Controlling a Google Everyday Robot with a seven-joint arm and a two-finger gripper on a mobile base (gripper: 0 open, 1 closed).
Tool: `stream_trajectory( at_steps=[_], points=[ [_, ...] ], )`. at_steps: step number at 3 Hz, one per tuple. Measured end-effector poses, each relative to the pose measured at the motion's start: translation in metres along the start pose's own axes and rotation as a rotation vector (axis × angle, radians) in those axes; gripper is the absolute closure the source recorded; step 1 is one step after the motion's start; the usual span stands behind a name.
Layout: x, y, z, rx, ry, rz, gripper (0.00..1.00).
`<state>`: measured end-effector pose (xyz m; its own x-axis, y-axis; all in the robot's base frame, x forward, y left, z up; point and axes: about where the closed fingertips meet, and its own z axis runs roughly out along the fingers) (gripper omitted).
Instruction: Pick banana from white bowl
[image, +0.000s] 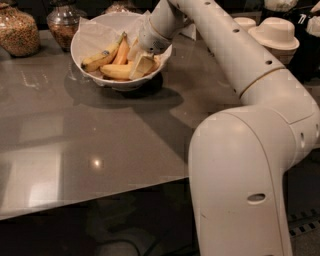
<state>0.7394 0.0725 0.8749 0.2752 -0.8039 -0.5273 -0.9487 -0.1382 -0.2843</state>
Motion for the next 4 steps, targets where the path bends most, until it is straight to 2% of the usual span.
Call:
stream_trajectory(
  at_steps=[1,2,3,4],
  points=[
    [-0.001,0.0,0.004,-0.006,0.002,-0.002,0.45],
    [-0.004,0.008,0.007,-0.044,0.016,-0.027,0.64],
    [-0.01,0.017,-0.003,-0.078,0.034,-0.061,0.87],
    [-0.018,0.02,-0.022,-0.093,0.056,-0.098,1.0]
  ],
)
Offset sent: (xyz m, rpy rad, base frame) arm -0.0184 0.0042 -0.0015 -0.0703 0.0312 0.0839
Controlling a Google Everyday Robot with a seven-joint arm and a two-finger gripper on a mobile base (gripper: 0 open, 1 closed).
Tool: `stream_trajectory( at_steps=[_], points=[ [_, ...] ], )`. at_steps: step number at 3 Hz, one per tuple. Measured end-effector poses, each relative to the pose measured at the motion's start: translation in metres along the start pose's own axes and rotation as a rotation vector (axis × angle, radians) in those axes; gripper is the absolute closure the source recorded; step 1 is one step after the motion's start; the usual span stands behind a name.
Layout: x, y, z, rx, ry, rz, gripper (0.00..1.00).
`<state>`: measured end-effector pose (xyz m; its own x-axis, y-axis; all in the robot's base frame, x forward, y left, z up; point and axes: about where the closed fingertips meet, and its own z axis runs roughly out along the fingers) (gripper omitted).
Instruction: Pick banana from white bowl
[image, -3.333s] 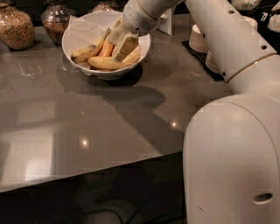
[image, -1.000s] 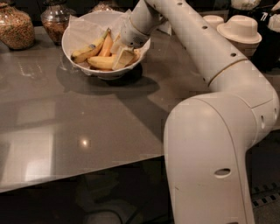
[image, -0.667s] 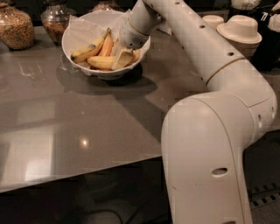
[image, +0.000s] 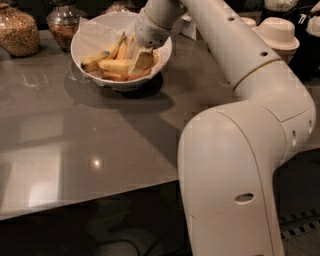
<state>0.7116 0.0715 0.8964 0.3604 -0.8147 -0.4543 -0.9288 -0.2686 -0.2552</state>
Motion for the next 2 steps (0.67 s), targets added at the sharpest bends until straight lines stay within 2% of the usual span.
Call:
stream_trajectory(
  at_steps=[1,2],
  points=[
    [-0.009,0.002,-0.032,0.022,0.014,-0.027,1.0],
    [-0.02,0.012,-0.068,0.064,-0.034,-0.011,1.0]
  ],
)
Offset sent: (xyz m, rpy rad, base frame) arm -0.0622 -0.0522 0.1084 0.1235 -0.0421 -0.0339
